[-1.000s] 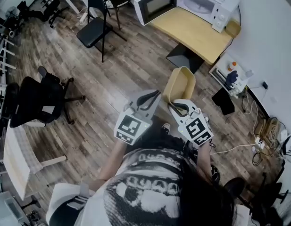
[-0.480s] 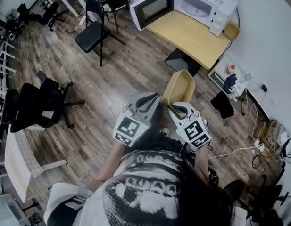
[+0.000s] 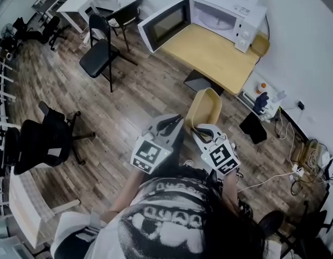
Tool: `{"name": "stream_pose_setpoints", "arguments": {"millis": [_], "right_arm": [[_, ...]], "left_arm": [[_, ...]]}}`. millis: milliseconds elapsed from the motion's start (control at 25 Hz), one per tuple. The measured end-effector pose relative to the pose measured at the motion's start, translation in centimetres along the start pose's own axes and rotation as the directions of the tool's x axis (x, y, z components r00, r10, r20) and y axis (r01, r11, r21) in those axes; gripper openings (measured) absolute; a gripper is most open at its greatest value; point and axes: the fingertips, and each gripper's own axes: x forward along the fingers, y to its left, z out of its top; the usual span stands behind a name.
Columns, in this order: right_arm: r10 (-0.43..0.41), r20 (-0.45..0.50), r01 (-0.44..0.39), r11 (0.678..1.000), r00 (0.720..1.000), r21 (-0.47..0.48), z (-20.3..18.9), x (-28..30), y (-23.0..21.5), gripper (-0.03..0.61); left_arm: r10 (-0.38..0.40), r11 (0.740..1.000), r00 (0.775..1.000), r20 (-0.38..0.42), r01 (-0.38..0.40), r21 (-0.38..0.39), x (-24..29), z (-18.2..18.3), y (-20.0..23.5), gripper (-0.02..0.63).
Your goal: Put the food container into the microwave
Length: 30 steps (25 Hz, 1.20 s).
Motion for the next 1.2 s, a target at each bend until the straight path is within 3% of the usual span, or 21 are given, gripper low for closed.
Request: {"name": "stream_pose_setpoints", "arguments": {"millis": [240,440,720,1000,1200], "right_arm": [[-0.037,-0.037,0.038,0.999,0.999,0.009,1.3,4.7,-6.4,0.014],[-0.036,-0.054,0.038,0.999,0.998,0.022,4.9,9.9,-11.2,0.014],[-0.045,-0.136,0.041,0.998,0.99,-0.037,8.3,16.4,-17.0,0.014],[-0.09,-0.169,0.086,0.996,0.982,-0.031,10.2,20.6,-21.0,0.014],[-0.11,-0.211,0.109,0.994,0.971,-0.02,9.8,21.9,-22.3,0.014]], "left_arm": [[-0.038,0.999,0.999,0.011,0.038,0.007,4.8,0.7,6.8,0.017],[-0.045,0.999,0.999,0.02,0.044,0.015,7.9,2.3,15.5,0.017],[-0.041,0.999,0.997,0.072,0.041,-0.009,11.4,3.7,25.7,0.017],[-0.085,0.996,0.993,0.084,0.087,-0.022,14.0,3.7,31.7,0.017],[-0.127,0.991,0.987,0.101,0.132,-0.038,15.6,3.8,33.3,0.017]]}}
